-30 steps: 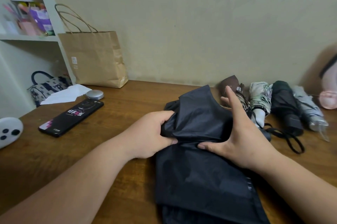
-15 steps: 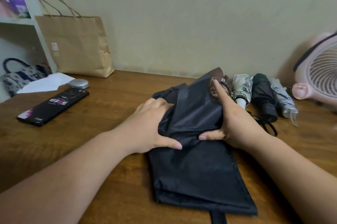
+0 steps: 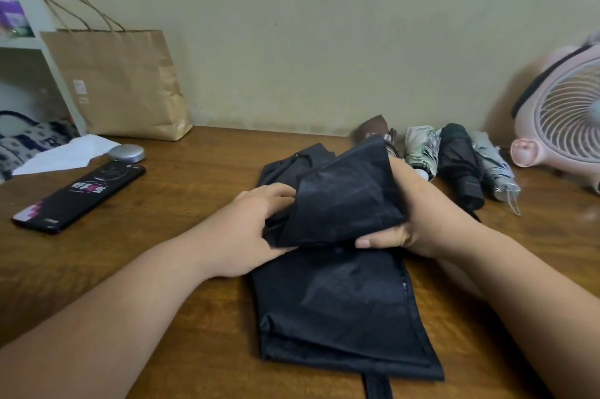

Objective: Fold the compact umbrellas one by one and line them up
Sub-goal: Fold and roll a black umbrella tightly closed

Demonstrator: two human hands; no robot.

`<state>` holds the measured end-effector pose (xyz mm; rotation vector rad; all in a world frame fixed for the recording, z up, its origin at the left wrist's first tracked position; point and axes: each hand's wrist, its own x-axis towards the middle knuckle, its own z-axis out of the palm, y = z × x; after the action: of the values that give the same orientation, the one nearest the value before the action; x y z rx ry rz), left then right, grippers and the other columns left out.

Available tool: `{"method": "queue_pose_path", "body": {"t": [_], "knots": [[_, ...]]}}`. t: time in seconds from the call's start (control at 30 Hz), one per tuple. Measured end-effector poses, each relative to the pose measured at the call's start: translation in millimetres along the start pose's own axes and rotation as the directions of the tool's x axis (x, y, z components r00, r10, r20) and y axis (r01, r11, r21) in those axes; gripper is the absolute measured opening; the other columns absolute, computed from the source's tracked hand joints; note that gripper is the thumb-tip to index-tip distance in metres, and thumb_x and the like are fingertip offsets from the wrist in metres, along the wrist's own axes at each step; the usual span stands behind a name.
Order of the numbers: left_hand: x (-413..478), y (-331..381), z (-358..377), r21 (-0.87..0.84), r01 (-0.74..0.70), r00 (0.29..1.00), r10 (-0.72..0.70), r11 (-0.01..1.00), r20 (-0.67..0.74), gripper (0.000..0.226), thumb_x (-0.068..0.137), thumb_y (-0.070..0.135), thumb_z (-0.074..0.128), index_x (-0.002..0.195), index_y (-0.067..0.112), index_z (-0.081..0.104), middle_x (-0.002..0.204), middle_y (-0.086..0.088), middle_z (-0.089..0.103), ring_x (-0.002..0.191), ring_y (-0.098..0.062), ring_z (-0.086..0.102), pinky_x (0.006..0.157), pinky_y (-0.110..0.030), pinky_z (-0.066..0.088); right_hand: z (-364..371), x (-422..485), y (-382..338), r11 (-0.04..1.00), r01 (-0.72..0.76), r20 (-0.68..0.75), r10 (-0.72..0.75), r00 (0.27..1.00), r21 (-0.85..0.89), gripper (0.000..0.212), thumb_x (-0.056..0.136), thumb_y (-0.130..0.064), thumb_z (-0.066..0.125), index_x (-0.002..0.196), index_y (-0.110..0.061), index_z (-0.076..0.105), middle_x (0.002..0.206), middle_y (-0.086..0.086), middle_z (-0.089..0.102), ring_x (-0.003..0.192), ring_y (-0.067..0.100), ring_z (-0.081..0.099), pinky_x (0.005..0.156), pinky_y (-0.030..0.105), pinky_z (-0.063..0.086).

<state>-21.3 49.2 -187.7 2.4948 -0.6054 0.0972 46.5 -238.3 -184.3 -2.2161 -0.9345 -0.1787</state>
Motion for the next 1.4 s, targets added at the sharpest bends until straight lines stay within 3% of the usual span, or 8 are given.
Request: {"method": "queue_pose_path", "body": {"t": [0.2, 0.37, 0.53, 0.8, 0.93, 1.17, 1.33, 1.4], "knots": [[-2, 4, -8, -0.078, -0.053, 0.998, 0.057, 0.996, 0.042, 0.051, 0.092, 0.026, 0.077, 0.136, 0.044, 0.06, 0.139, 0.035, 0.051, 0.131, 0.012, 0.046, 0.107, -0.013, 0.04, -40, -7, -37, 0.978, -0.116, 0.079, 0.131, 0.988, -0.174, 0.123, 0.053, -0.083, 0.077, 0.157, -0.042, 0.025, 0.154, -0.015, 0.036, 0.146, 0.001, 0.03, 0.121, 0.033, 0.029], [-2, 3, -7, 0.017, -0.069, 0.998, 0.068, 0.997, 0.017, 0.049, 0.09, 0.015, 0.074, 0.126, 0.047, 0.065, 0.133, 0.035, 0.049, 0.124, 0.012, 0.045, 0.1, -0.009, 0.036, -47, -36, -92, 0.913, -0.33, -0.157, 0.299, 0.941, -0.238, 0.08, 0.053, -0.081, 0.071, 0.121, -0.041, 0.055, 0.094, -0.011, 0.059, 0.082, 0.005, 0.06, 0.074, 0.028, 0.048], [-1, 4, -4, 0.049, -0.075, 0.997, 0.076, 0.996, -0.021, 0.052, 0.089, 0.007, 0.07, 0.127, 0.043, 0.068, 0.123, 0.031, 0.05, 0.125, 0.007, 0.047, 0.098, -0.002, 0.03, -16, -83, -127, 0.901, -0.429, -0.279, 0.431, 0.858, 0.071, 0.063, 0.058, -0.064, 0.077, 0.111, -0.035, 0.061, 0.077, -0.005, 0.071, 0.062, 0.007, 0.063, 0.061, 0.022, 0.051], [-5, 17, -11, 0.168, -0.029, 0.992, 0.008, 0.985, 0.124, 0.078, 0.082, -0.007, 0.051, 0.137, 0.048, 0.059, 0.15, 0.032, 0.035, 0.135, 0.0, 0.041, 0.1, -0.015, 0.038, 13, -91, -131, 0.824, -0.221, -0.46, 0.49, 0.74, 0.522, 0.06, 0.065, -0.034, 0.083, 0.121, -0.027, 0.063, 0.085, 0.004, 0.078, 0.078, 0.013, 0.074, 0.072, 0.017, 0.055], [-13, 14, -22, 0.061, -0.025, 0.975, 0.01, 0.998, 0.222, 0.069, 0.083, 0.012, 0.073, 0.134, 0.056, 0.056, 0.155, 0.039, 0.027, 0.142, 0.012, 0.031, 0.115, -0.017, 0.029, 14, -89, -131, 0.718, -0.1, -0.433, 0.517, 0.738, 0.688, 0.054, 0.065, -0.027, 0.081, 0.119, -0.026, 0.07, 0.081, 0.013, 0.075, 0.085, 0.019, 0.07, 0.093, 0.029, 0.054], [-14, 11, -32, -0.232, 0.056, 0.953, 0.018, 0.971, 0.301, 0.035, 0.081, 0.064, 0.051, 0.1, 0.047, 0.074, 0.151, 0.031, 0.043, 0.14, 0.018, 0.03, 0.123, -0.025, 0.017, 23, -126, -120, 0.794, -0.375, -0.181, 0.507, 0.843, 0.478, 0.045, 0.077, 0.005, 0.079, 0.106, -0.03, 0.074, 0.071, 0.009, 0.066, 0.062, 0.017, 0.052, 0.058, 0.02, 0.043], [-10, 27, -18, 0.065, 0.11, 0.977, -0.12, 0.992, 0.178, 0.048, 0.08, 0.09, 0.034, 0.11, 0.057, 0.051, 0.124, 0.014, 0.068, 0.111, -0.006, 0.063, 0.101, -0.041, 0.049, 30, -135, -113, 0.827, -0.453, -0.143, 0.52, 0.842, 0.333, 0.036, 0.082, 0.009, 0.075, 0.099, -0.023, 0.076, 0.074, 0.005, 0.07, 0.064, 0.011, 0.06, 0.064, 0.021, 0.048], [-9, 35, -13, 0.183, 0.068, 0.967, -0.11, 0.981, 0.229, 0.057, 0.082, 0.084, 0.037, 0.136, 0.068, 0.033, 0.153, 0.023, 0.045, 0.139, -0.004, 0.044, 0.116, -0.027, 0.034, 30, -135, -111, 0.805, -0.468, -0.157, 0.549, 0.821, 0.364, 0.028, 0.082, 0.008, 0.075, 0.09, -0.019, 0.078, 0.07, 0.0, 0.068, 0.061, 0.01, 0.058, 0.059, 0.019, 0.047]]}}
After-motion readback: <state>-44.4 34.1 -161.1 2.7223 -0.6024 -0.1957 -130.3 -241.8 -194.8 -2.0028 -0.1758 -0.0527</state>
